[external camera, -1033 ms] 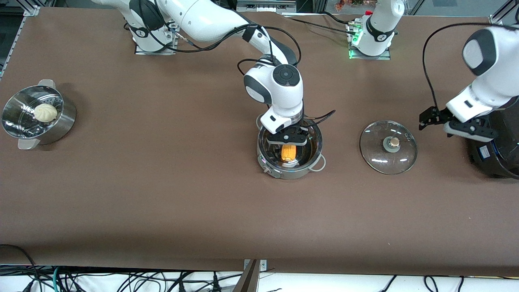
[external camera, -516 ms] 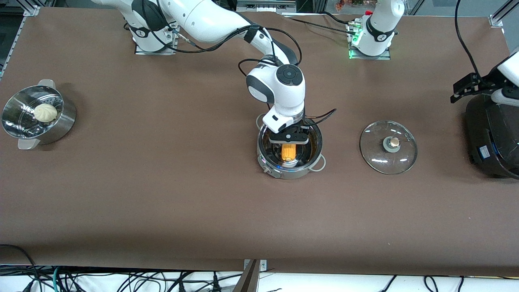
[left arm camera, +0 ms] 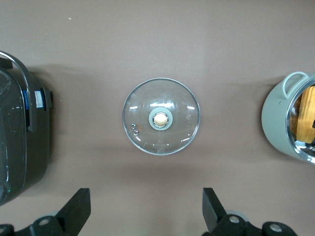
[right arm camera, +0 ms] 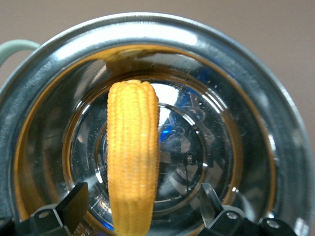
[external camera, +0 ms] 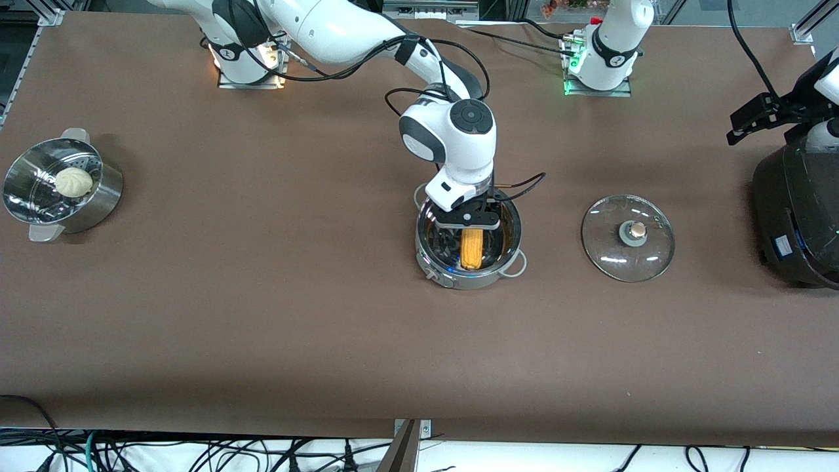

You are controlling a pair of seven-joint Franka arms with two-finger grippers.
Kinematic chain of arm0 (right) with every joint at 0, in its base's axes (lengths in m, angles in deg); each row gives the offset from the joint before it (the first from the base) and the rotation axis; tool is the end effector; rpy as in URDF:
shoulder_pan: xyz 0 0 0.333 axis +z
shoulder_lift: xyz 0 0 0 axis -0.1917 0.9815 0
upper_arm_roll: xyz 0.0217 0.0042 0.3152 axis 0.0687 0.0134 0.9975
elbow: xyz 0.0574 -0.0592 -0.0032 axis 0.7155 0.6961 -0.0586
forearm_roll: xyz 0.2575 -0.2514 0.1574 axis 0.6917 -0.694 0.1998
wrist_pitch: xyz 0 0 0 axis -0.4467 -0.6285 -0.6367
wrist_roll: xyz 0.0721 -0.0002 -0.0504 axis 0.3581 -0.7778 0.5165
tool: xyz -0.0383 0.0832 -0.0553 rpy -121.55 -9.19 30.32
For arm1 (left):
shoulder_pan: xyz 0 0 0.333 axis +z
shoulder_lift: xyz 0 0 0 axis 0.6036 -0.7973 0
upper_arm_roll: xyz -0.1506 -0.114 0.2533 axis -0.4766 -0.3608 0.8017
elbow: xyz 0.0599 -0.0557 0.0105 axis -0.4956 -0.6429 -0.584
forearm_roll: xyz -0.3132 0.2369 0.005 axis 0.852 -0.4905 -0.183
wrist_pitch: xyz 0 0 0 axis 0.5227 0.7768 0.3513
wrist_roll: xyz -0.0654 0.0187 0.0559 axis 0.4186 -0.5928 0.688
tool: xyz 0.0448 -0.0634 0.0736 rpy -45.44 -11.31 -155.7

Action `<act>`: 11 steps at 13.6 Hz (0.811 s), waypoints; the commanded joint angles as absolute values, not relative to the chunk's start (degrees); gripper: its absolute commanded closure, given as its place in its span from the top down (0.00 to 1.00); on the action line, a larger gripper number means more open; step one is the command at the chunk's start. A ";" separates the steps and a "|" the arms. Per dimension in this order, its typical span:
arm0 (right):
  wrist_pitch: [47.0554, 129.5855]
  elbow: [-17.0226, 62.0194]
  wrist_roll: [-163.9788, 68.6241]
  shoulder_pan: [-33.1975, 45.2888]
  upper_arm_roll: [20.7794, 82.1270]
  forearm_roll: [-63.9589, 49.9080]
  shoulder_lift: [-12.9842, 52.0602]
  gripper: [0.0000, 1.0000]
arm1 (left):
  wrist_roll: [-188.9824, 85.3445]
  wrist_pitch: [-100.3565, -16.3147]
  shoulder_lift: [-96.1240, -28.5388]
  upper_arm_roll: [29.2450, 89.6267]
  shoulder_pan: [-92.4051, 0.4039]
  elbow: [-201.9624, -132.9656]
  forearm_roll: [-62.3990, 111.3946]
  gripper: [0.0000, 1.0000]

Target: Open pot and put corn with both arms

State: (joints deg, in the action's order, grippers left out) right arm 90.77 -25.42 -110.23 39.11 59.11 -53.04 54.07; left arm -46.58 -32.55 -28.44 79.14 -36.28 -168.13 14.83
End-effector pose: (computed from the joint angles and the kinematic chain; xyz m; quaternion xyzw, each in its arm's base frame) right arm 0.5089 0.6244 0.2919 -0.9951 0.0236 -0.0912 0.0305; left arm 0.5087 0.0227 0.6188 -0.9995 -0.0304 0.0072 0.0040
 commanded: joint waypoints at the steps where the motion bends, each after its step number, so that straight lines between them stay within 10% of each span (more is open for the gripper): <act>1: 85.57 -25.55 -104.42 38.87 58.75 -53.89 51.02 1.00 | -48.18 -31.26 -31.96 79.61 -36.51 -163.73 13.31 1.00; 11: 69.31 -25.55 -90.42 27.38 58.31 -51.08 38.10 1.00 | -49.24 -31.26 -37.14 78.64 -36.95 -156.26 14.01 1.00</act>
State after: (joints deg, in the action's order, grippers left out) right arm 72.88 -26.32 -91.93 30.25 57.89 -52.64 41.43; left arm -48.53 -32.57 -33.60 78.56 -36.44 -161.35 14.66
